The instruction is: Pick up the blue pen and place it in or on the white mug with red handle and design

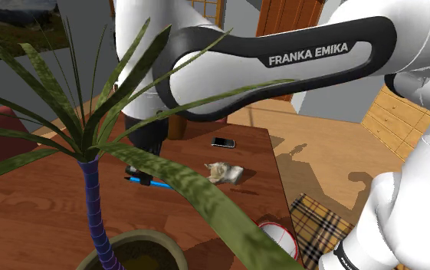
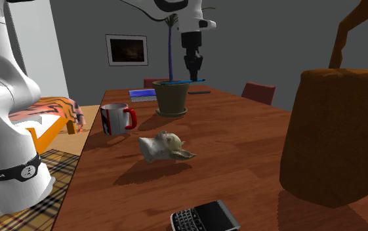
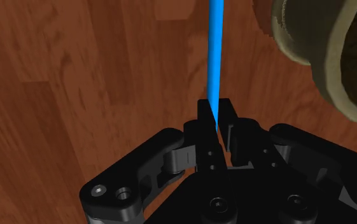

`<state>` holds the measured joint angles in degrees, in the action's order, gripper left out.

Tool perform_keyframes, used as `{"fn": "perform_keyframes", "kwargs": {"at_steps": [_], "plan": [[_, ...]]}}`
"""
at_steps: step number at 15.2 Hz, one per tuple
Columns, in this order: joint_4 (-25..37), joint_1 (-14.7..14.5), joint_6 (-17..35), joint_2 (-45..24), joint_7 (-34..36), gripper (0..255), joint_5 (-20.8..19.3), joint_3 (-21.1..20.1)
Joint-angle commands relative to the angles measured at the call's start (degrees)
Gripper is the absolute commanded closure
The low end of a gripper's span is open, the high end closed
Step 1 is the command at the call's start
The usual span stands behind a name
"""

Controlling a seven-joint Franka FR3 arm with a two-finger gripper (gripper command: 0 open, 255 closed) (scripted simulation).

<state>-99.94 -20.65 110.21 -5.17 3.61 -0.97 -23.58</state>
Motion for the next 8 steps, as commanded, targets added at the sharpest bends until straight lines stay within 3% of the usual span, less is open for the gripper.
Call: {"fn": "perform_keyframes", "kwargs": {"at_steps": [1, 8], "plan": [[-6.85, 0.58, 1.40, 5.89, -1.05, 255, 2.54, -0.03], [-23.40, -0.31, 1.56, 23.25, -4.85, 255, 9.54, 1.68]]}}
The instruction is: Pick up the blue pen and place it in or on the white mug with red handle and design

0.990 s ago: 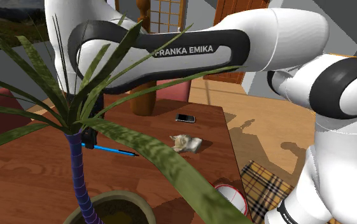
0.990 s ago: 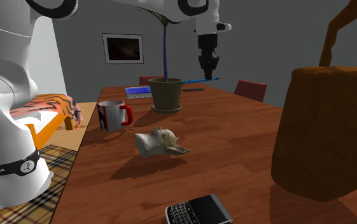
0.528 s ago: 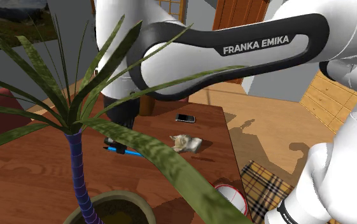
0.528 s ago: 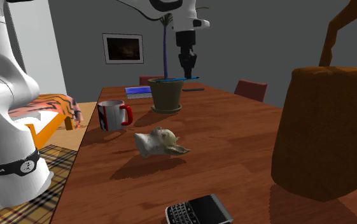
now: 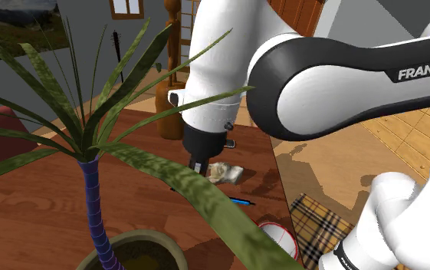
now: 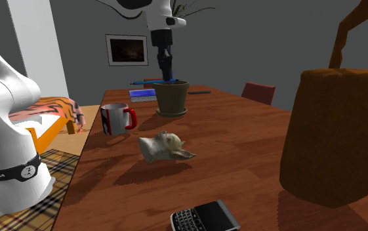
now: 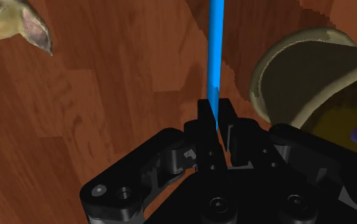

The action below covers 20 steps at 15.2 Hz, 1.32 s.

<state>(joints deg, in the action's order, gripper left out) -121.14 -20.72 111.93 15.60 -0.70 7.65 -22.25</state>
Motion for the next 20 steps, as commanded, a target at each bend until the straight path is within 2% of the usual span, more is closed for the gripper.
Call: {"fn": "perform_keyframes", "kwargs": {"at_steps": [1, 9, 20], "plan": [[-4.25, -0.61, -0.49, 4.92, -0.97, 255, 1.72, 0.71], [-18.39, -4.67, -6.07, 24.66, -2.81, 255, 6.23, 3.71], [-26.25, -5.30, 2.57, 23.87, -3.28, 255, 7.68, 2.12]]}}
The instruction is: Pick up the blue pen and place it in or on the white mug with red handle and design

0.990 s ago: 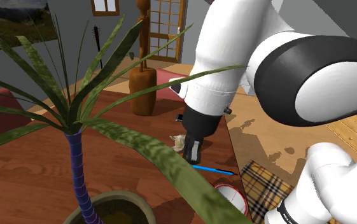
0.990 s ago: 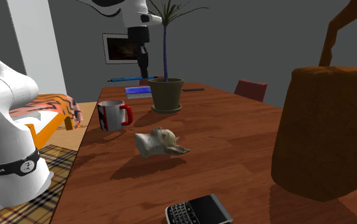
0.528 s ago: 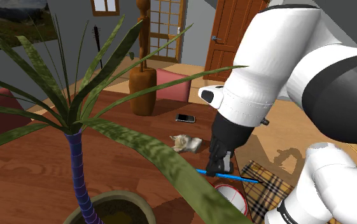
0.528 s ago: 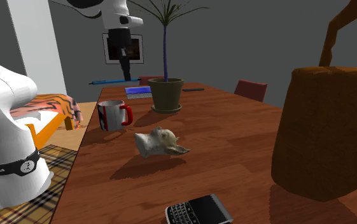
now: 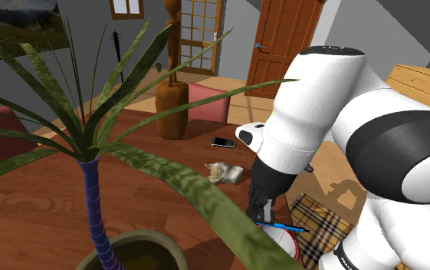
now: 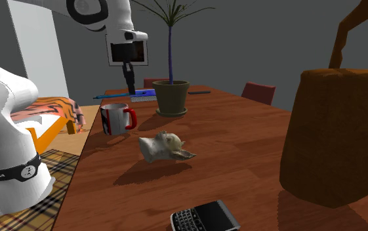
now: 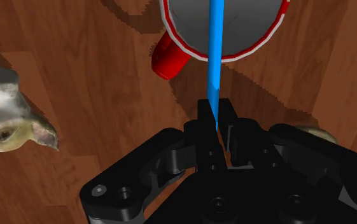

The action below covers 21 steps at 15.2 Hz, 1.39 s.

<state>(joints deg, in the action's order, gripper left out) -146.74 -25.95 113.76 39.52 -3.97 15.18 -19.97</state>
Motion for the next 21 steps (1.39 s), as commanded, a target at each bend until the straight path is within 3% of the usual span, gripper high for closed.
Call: {"fn": "perform_keyframes", "kwargs": {"at_steps": [1, 6, 14, 15, 20, 21], "plan": [[-1.31, -0.13, 1.56, -0.22, -0.05, 255, 0.29, -0.33], [-4.40, -0.36, 5.74, -1.31, -0.24, 255, 1.01, -1.18], [-4.40, -0.36, 5.73, -1.31, -0.24, 255, 1.01, -1.18], [-4.40, -0.36, 5.73, -1.31, -0.24, 0, 1.01, -1.18], [-4.40, -0.36, 5.73, -1.31, -0.24, 0, 1.01, -1.18], [-3.05, -0.29, 3.51, -0.44, -0.20, 0, 0.67, -0.67]]}}
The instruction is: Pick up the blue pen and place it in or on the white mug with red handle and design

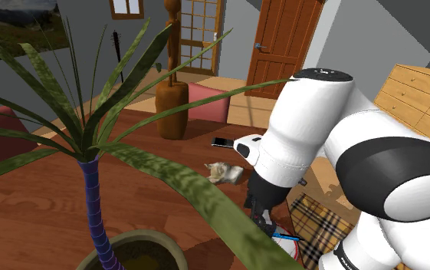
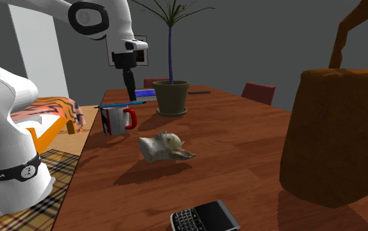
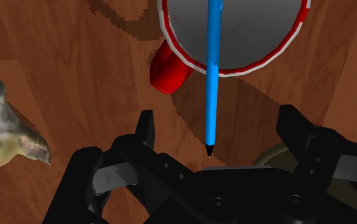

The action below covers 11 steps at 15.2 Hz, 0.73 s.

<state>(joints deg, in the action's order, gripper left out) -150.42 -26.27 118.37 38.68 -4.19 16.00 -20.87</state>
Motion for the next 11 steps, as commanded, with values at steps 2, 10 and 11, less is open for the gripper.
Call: {"fn": "perform_keyframes", "kwargs": {"at_steps": [2, 10, 11], "plan": [[3.53, 0.19, -5.40, 1.78, 0.11, 0, -0.84, 1.22], [4.75, 0.25, -7.04, 2.20, 0.16, 0, -1.11, 1.59], [4.75, 0.25, -7.03, 2.20, 0.16, 0, -1.10, 1.59]]}}
